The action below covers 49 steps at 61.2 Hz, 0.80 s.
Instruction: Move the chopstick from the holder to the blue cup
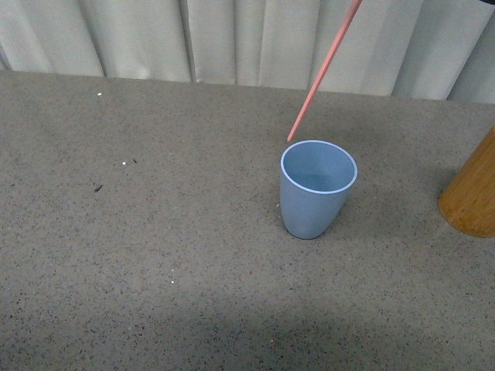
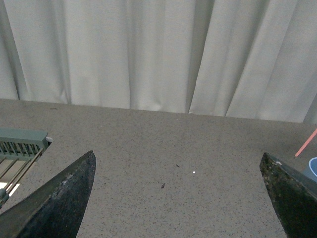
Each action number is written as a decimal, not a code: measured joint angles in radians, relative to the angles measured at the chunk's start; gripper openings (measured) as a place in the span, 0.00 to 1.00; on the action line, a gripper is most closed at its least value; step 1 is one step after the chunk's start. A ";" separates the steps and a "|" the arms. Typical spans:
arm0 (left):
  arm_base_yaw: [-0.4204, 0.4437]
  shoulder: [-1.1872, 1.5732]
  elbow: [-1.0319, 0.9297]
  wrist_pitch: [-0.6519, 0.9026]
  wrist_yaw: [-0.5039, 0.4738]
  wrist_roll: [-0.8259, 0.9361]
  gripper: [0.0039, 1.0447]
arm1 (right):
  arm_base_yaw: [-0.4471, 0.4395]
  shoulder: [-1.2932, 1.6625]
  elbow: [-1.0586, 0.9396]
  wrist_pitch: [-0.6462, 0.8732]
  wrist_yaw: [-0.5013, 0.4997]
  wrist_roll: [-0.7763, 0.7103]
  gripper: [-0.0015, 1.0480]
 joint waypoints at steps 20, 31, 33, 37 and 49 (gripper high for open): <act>0.000 0.000 0.000 0.000 0.000 0.000 0.94 | -0.005 -0.192 -0.068 0.013 -0.019 0.007 0.01; 0.000 0.000 0.000 0.000 0.000 0.000 0.94 | -0.008 -0.239 -0.168 0.034 -0.026 0.016 0.01; 0.000 0.000 0.000 0.000 0.000 0.000 0.94 | -0.011 -0.249 -0.189 0.041 -0.028 0.018 0.01; 0.000 0.000 0.000 0.000 0.000 0.000 0.94 | -0.015 -0.265 -0.213 0.050 -0.031 0.024 0.01; 0.000 0.000 0.000 0.000 0.000 0.000 0.94 | -0.028 -0.292 -0.266 0.075 -0.041 0.041 0.01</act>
